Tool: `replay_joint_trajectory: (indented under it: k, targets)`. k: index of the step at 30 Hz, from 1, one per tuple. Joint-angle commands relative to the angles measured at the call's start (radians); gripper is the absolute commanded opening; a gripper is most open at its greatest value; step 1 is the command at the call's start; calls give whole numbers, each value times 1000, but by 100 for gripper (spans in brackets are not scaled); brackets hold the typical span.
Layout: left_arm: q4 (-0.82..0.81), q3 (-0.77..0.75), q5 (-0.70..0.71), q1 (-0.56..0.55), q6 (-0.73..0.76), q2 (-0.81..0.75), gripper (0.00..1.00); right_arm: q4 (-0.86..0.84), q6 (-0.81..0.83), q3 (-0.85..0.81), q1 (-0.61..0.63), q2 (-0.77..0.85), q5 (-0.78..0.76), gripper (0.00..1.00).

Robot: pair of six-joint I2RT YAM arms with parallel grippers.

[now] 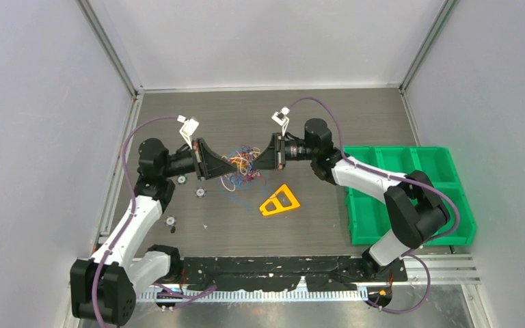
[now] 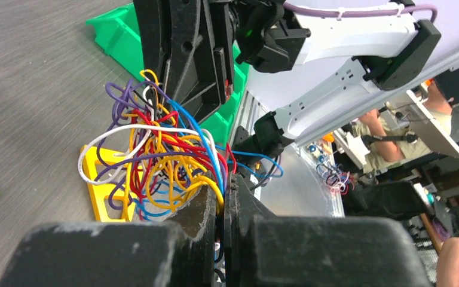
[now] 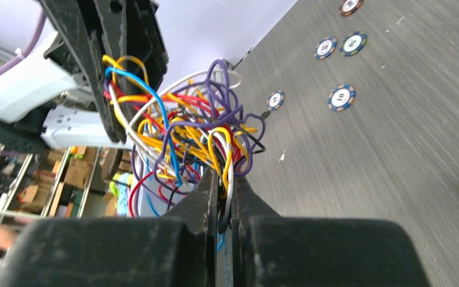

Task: Untangle the cables

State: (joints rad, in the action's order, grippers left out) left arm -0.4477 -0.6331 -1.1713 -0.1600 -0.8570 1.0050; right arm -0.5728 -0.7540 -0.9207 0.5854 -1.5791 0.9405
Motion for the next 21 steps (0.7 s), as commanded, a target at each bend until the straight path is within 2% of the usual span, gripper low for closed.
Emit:
replay_joint_trajectory:
  k: [1,2,3,6,8,14,21]
  targets:
    - [316,-104,23,28,199,-72,0,438,374,-117,-8,81,-244,6]
    - [483,-145,54,29,320,-94,0,523,435,-146,-18,88,-305,5]
    - [630,-189,118,29,432,-115,0,642,525,-155,-23,96,-427,5]
    - [879,-267,186,31,586,-148,0,776,622,-178,-72,103,-626,6]
    - [962,-290,186,31,647,-168,0,812,646,-182,-105,104,-732,5]
    - [1132,-331,167,38,757,-227,0,870,730,-216,-134,90,-876,6]
    - [1319,-387,398,85,972,-271,0,907,819,-203,-217,114,-872,5]
